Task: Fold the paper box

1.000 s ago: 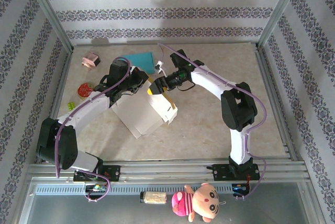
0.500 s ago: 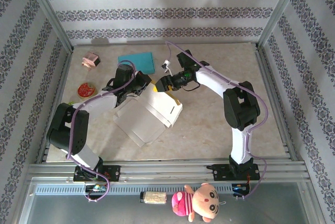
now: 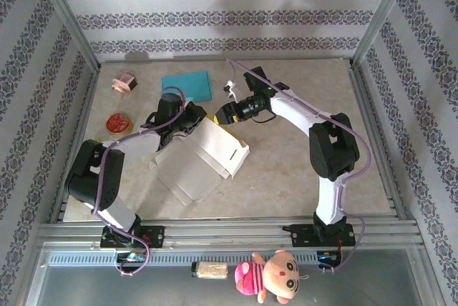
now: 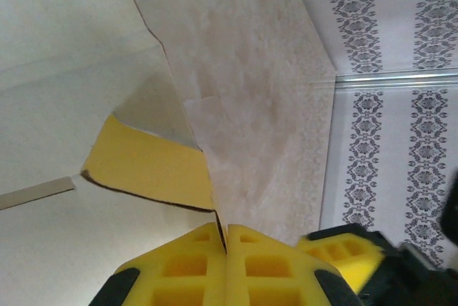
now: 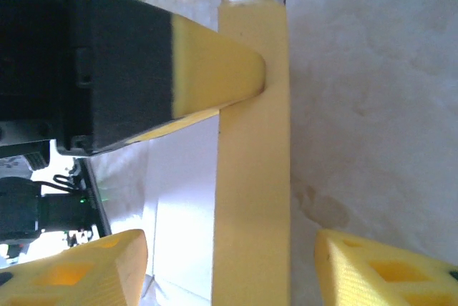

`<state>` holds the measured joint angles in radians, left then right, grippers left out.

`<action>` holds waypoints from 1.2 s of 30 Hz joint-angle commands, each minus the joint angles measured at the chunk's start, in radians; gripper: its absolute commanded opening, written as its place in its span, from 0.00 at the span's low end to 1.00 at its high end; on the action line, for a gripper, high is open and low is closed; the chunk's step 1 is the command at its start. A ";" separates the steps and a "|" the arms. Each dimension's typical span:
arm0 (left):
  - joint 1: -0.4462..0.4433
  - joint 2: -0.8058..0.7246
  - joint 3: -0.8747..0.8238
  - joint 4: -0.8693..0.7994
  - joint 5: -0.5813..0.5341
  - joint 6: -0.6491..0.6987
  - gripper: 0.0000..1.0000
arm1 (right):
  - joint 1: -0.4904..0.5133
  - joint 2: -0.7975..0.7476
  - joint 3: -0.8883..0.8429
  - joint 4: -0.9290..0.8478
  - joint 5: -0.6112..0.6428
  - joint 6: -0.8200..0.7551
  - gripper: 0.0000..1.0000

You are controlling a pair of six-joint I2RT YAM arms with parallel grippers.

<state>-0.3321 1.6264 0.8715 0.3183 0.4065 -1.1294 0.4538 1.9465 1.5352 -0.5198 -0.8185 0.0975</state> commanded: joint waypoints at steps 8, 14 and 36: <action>0.007 0.032 -0.066 0.267 0.059 -0.002 0.00 | -0.017 0.044 0.025 -0.008 -0.067 0.008 0.61; 0.006 0.023 -0.089 0.312 0.060 -0.019 0.00 | -0.010 0.068 0.012 -0.002 -0.102 0.010 0.54; 0.007 -0.181 -0.106 0.110 -0.103 0.184 0.50 | 0.008 0.040 -0.007 0.014 0.001 0.001 0.29</action>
<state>-0.3321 1.5436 0.7757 0.5011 0.3859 -1.0603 0.4541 2.0190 1.5318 -0.5068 -0.8524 0.1173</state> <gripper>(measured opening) 0.485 0.294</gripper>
